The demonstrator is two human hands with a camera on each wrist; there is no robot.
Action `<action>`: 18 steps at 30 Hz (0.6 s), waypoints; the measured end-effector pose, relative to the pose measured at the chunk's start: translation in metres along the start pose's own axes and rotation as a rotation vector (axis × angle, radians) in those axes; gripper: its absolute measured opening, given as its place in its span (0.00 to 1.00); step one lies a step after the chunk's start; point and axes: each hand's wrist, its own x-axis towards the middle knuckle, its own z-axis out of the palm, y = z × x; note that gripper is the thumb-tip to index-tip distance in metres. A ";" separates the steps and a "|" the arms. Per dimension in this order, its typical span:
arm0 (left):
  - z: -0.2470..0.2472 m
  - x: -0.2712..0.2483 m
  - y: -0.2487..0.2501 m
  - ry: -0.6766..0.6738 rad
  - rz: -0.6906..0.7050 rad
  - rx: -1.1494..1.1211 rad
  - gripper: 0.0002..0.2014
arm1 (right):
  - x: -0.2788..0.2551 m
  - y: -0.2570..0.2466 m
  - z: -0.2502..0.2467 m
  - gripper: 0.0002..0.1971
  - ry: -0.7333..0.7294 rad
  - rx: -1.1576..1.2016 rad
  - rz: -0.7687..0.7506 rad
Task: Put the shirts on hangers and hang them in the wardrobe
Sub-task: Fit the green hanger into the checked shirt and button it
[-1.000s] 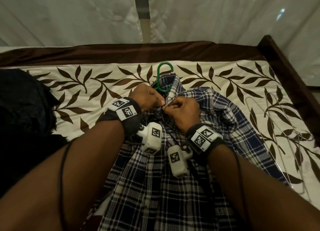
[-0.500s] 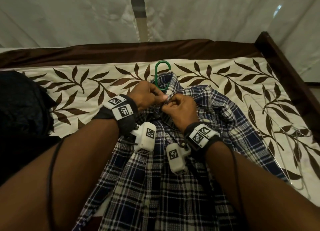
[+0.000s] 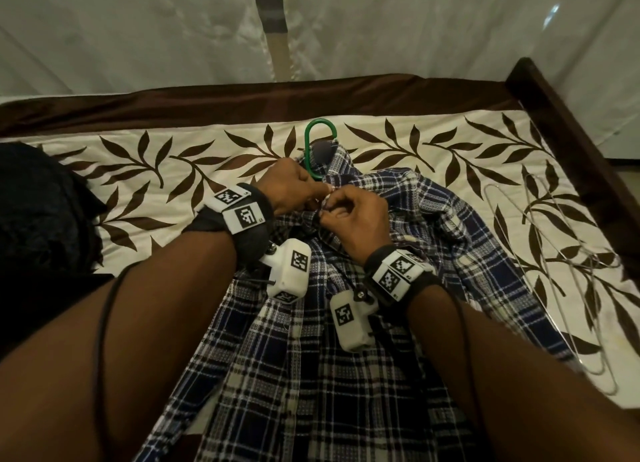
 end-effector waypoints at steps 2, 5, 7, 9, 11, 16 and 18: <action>0.000 -0.002 0.002 -0.010 0.006 -0.003 0.17 | 0.000 -0.002 0.001 0.09 0.003 -0.012 0.010; -0.001 -0.005 0.000 -0.038 0.038 0.031 0.17 | -0.001 -0.005 0.001 0.10 0.002 -0.020 -0.021; -0.001 -0.004 -0.003 -0.037 0.045 0.013 0.16 | -0.003 -0.007 0.002 0.11 -0.001 -0.024 -0.043; 0.000 -0.005 -0.004 -0.033 0.035 -0.034 0.13 | -0.004 -0.007 0.003 0.13 0.009 -0.022 -0.062; 0.000 -0.005 -0.005 -0.041 0.015 -0.060 0.09 | -0.007 -0.004 0.004 0.11 0.038 -0.029 -0.108; -0.002 -0.004 -0.007 -0.049 -0.049 -0.116 0.09 | -0.013 0.005 0.007 0.13 0.171 -0.061 -0.193; -0.001 -0.004 -0.005 -0.045 -0.078 -0.144 0.09 | -0.016 0.006 0.008 0.12 0.211 -0.087 -0.239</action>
